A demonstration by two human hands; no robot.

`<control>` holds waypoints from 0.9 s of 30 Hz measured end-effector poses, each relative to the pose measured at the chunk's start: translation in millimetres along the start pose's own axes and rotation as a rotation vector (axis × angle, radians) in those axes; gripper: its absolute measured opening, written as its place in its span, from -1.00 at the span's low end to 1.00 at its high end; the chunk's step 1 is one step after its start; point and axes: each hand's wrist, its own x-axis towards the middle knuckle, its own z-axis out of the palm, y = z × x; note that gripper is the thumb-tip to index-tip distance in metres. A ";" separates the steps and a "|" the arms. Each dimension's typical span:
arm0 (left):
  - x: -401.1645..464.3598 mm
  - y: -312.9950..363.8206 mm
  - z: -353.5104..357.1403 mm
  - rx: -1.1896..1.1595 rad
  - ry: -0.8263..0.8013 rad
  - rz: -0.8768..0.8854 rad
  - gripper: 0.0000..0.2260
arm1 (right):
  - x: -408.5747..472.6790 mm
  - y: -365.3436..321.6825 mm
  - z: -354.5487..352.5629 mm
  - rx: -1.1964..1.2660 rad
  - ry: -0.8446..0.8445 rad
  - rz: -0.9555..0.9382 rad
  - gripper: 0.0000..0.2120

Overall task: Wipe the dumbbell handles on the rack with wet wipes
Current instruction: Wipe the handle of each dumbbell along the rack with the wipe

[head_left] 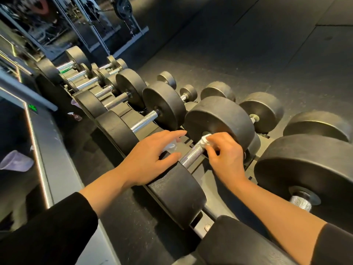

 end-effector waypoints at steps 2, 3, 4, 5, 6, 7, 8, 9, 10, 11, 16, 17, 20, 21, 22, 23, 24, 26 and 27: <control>0.2 -0.2 0.2 0.002 0.000 -0.003 -0.47 | -2.7 1.0 5.3 -0.041 -0.084 -0.038 -0.80; 0.4 -0.4 0.2 0.006 0.000 -0.002 -0.48 | -4.7 0.5 7.5 -0.040 -0.114 -0.049 -0.77; 0.6 -0.6 0.1 0.009 0.000 -0.001 -0.48 | -6.3 -0.6 8.5 -0.022 -0.135 -0.060 -0.75; 0.6 -0.9 -0.1 0.011 -0.001 0.000 -0.49 | -8.0 -2.0 8.7 0.008 -0.153 -0.075 -0.76; 0.8 -0.8 0.0 0.012 -0.002 -0.002 -0.49 | -10.2 -4.1 8.8 0.045 -0.175 -0.097 -0.77; 0.8 -0.8 -0.1 0.013 -0.002 -0.003 -0.49 | -12.7 -6.2 9.4 0.080 -0.205 -0.122 -0.77; 0.8 -0.8 -0.2 0.016 -0.001 -0.003 -0.49 | -15.7 -8.8 10.5 0.118 -0.245 -0.148 -0.78; 1.0 -0.8 -0.3 0.020 0.000 -0.004 -0.49 | -18.7 -11.6 11.8 0.161 -0.290 -0.169 -0.80; 1.0 -1.0 -0.5 0.023 0.001 -0.004 -0.49 | -21.2 -14.1 12.8 0.210 -0.337 -0.178 -0.81; 1.0 -1.0 -0.7 0.025 0.001 -0.004 -0.50 | -22.3 -15.5 13.4 0.259 -0.381 -0.167 -0.82; 1.3 -0.6 -0.7 0.038 0.002 -0.001 -0.54 | -19.2 -14.6 11.2 0.257 -0.454 -0.126 -0.80; 1.3 -0.2 -0.7 0.034 0.002 -0.006 -0.54 | -17.6 -14.8 10.9 0.214 -0.415 -0.153 -0.80; 1.1 1.0 -1.0 0.020 0.007 -0.008 -0.55 | -4.8 -10.3 6.4 0.049 -0.212 -0.175 -0.75; 1.0 1.5 -1.0 0.017 0.008 -0.006 -0.56 | 0.4 -7.6 3.7 -0.019 -0.178 -0.168 -0.73; 0.9 1.9 -1.0 0.015 0.009 -0.007 -0.56 | 4.4 -5.4 1.7 -0.090 -0.184 -0.163 -0.71; 0.9 2.2 -0.9 0.014 0.009 -0.010 -0.57 | 6.2 -3.9 1.2 -0.154 -0.217 -0.159 -0.69; 0.8 2.3 -0.6 0.015 0.008 -0.015 -0.57 | 5.9 -3.1 2.4 -0.199 -0.254 -0.153 -0.68; 1.0 2.5 -0.1 0.019 0.004 -0.025 -0.57 | 4.4 -4.0 5.5 -0.233 -0.304 -0.143 -0.66; 1.1 2.7 0.1 0.021 0.003 -0.027 -0.58 | 3.8 -5.3 6.4 -0.238 -0.325 -0.144 -0.67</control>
